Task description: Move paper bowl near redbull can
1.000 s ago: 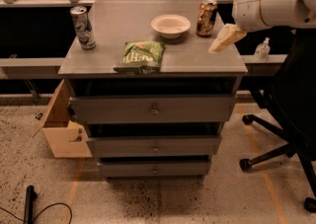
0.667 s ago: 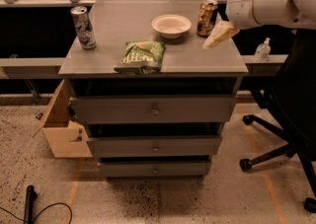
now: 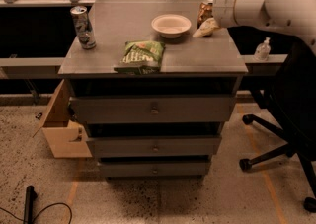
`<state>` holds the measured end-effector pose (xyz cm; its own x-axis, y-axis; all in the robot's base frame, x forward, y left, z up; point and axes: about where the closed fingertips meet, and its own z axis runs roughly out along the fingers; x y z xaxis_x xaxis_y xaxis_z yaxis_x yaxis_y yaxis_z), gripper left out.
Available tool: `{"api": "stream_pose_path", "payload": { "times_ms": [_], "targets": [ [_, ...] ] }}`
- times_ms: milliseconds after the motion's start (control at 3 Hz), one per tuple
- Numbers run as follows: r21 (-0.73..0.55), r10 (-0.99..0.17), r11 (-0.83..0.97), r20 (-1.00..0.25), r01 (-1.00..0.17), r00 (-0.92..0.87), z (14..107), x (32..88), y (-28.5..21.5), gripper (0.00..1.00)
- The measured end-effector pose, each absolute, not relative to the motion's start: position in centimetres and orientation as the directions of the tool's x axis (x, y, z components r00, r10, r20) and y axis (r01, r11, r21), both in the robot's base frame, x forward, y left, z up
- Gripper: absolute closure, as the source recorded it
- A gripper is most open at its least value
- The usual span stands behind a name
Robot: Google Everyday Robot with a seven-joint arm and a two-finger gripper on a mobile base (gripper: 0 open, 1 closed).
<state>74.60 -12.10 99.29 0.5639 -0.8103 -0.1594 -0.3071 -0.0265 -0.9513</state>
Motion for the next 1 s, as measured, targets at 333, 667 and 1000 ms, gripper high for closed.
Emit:
{"api": "stream_pose_path", "payload": {
  "times_ms": [333, 667, 1000],
  "targets": [
    [-0.949, -0.830, -0.071, -0.115, -0.308, 0.545, 96.4, 77.5, -13.6, 0.21],
    [-0.940, -0.838, -0.095, -0.102, -0.327, 0.536, 94.0, 79.8, -14.5, 0.31],
    [-0.932, -0.832, -0.106, -0.108, -0.347, 0.544, 92.0, 81.7, -14.4, 0.30]
  ]
}}
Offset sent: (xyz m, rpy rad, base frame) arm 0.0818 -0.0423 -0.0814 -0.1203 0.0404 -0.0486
